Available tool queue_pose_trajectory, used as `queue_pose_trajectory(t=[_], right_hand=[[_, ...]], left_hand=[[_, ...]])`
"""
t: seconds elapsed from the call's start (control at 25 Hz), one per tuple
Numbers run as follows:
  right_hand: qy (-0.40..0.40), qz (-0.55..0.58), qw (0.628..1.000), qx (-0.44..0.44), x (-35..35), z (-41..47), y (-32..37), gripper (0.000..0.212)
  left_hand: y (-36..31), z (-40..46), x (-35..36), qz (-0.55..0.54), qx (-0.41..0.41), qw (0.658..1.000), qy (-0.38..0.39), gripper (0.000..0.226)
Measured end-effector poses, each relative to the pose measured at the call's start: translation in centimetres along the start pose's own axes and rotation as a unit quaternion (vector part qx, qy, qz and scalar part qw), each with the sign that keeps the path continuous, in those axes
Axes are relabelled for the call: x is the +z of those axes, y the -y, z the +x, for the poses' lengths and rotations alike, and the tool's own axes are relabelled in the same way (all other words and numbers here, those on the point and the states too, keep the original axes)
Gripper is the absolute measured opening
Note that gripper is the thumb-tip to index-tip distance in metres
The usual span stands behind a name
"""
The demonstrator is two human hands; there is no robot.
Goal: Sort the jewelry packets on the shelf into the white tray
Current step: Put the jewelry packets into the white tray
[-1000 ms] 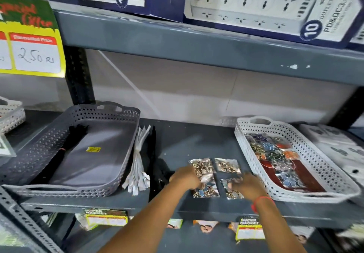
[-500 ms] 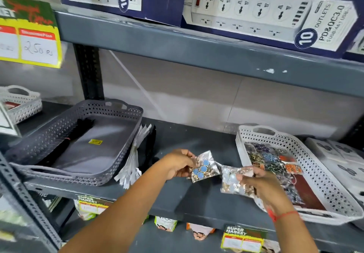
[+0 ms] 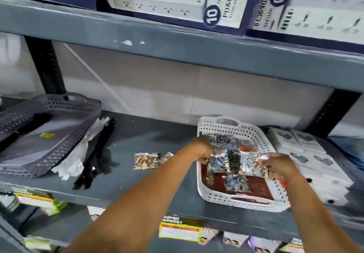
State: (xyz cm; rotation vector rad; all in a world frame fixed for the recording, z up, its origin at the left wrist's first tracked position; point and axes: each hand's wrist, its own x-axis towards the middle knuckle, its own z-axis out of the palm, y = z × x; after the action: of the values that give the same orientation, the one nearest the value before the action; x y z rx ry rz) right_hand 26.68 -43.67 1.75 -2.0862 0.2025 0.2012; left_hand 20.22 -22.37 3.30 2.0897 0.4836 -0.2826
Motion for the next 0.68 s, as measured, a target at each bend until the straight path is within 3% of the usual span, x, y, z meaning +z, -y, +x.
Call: queue_pose_trajectory(t=[0.12,0.28,0.44,0.52,0.6,0.68], right_hand=[[-0.002,-0.138,0.990,-0.008,0.5,1.8,-0.4,0.035],[-0.015,-0.249,0.967,-0.042,1.7,3.1,-0.5,0.027],[-0.021,-0.308,0.949,-0.062,2.5,2.9,-1.0,0.032],[-0.028,-0.373,0.923,-0.090,2.8,2.6,-1.0,0.036],[-0.070,-0.402,0.904,-0.126,3.0,2.5,-0.5,0.038],[-0.094,-0.340,0.918,-0.180,3.8,1.5,1.4,0.033]], left_hand=[[-0.9,1.4,1.5,0.054,-0.016,0.998,-0.021,0.057],[-1.1,2.7,2.3,0.175,0.012,0.980,-0.092,0.052],[-0.8,3.4,3.5,0.273,0.018,0.957,-0.097,0.064],[-0.7,3.4,3.7,0.317,0.032,0.942,-0.104,0.068],[-0.6,3.0,3.4,0.345,0.065,0.929,-0.120,0.061],[-0.3,2.2,2.2,0.329,0.093,0.926,-0.160,0.045]])
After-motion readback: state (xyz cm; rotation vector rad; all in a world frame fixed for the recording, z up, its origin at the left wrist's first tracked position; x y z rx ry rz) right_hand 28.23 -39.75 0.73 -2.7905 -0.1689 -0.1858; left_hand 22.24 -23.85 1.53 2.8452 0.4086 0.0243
